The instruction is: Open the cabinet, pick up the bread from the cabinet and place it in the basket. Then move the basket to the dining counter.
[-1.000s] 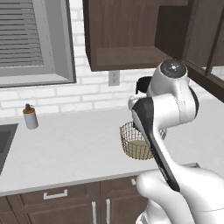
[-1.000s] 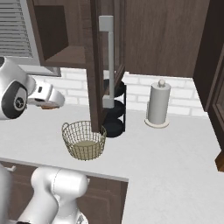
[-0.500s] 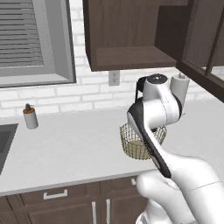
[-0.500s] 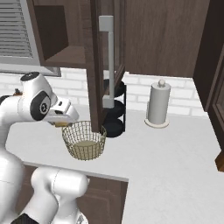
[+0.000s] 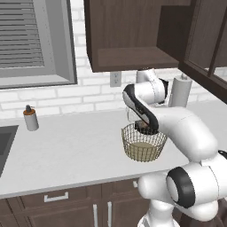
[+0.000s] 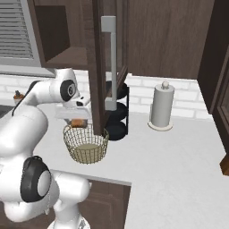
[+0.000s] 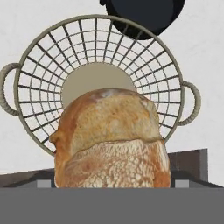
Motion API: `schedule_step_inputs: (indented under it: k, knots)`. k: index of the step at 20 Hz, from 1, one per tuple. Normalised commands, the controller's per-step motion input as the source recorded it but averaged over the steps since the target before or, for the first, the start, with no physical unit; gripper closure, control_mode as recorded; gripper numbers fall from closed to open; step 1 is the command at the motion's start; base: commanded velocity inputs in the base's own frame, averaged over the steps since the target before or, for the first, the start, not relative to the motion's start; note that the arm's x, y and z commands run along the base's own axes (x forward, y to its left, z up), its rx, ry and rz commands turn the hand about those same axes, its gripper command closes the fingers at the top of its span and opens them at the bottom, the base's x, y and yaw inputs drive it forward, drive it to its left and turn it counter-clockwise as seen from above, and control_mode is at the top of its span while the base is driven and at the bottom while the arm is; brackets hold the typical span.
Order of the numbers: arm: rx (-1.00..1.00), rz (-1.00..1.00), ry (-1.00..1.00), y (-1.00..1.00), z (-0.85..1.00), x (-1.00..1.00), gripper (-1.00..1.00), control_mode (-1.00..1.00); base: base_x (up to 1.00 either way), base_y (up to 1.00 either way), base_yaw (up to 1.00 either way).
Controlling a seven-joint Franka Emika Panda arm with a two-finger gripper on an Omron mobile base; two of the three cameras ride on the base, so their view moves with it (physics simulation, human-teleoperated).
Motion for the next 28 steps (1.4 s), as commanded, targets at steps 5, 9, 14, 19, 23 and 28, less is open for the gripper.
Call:
schedule_step_inputs:
  k: [5,9,14,19,23,28]
  knots:
    - [0.0,-0.09,0.06,-0.01,-0.46,0.2,1.0,-1.0,0.0,0.0,0.0]
    - [0.0,-0.05,0.1,-0.09,-0.67,0.16,1.0,-1.0,0.0,0.0,0.0]
    - [0.01,-0.01,0.0,-0.07,-0.69,0.16,1.0,-1.0,0.0,0.0,0.0]
    - [0.0,0.0,0.0,-0.03,-0.55,0.03,1.0,-1.0,0.0,0.0,0.0]
    - [0.01,0.0,0.0,0.0,-0.41,0.06,1.0,-1.0,0.0,0.0,0.0]
    - [0.02,0.0,-0.04,0.0,-0.17,0.02,1.0,-1.0,0.0,0.0,0.0]
